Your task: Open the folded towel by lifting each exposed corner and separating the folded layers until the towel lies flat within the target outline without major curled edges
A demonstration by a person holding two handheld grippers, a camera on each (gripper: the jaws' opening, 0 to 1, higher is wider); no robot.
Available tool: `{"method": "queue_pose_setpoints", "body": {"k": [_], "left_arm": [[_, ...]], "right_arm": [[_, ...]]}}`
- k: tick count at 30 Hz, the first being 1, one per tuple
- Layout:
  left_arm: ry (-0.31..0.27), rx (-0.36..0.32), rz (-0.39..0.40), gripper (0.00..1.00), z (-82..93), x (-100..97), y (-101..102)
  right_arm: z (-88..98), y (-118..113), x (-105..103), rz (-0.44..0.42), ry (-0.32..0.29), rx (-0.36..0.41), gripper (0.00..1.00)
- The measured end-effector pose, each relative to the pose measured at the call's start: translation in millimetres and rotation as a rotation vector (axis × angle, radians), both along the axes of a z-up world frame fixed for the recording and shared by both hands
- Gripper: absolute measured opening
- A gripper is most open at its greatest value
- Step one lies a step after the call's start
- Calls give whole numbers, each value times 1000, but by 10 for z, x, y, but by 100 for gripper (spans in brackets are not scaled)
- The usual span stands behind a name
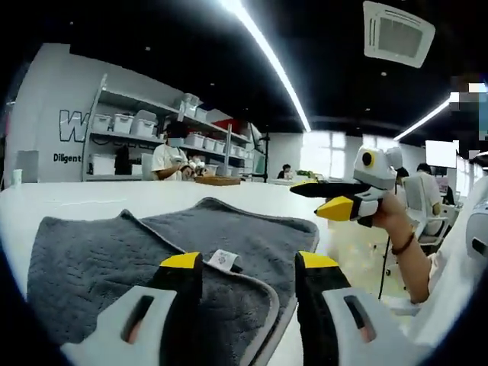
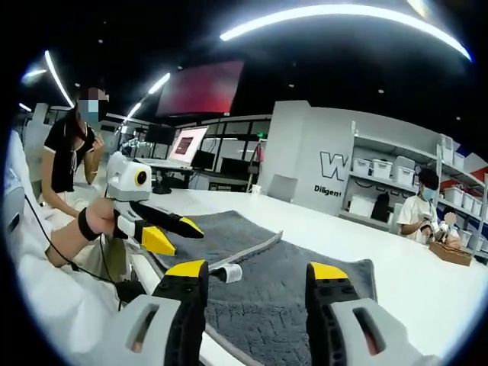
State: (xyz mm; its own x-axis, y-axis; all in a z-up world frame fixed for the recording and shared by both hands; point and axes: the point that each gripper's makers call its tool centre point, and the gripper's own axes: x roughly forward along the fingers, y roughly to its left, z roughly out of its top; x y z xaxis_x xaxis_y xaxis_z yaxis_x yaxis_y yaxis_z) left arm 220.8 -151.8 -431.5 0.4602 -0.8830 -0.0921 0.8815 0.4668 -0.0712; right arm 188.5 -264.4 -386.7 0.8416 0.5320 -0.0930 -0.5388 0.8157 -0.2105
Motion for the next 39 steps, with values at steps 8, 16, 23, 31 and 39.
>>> {"method": "queue_pose_setpoints", "body": {"k": [8,16,23,31,39], "left_arm": [[-34,68,31,47,-102,0,30],[-66,170,45,45,-232,-12,15],[-108,233,61,47,-282,-12,-4],[-107,289,63,47,-356,-14,-31],[-106,281,72,46,-349,2,20]], "right_arm": [[8,-1,-1,-5,-5,-7,49],[1,-4,-2,-6,-2,-6,49],[1,8,-14,4,3,6,49],[-10,42,-22,16,5,0,49],[-2,57,-33,23,4,8,49]]}}
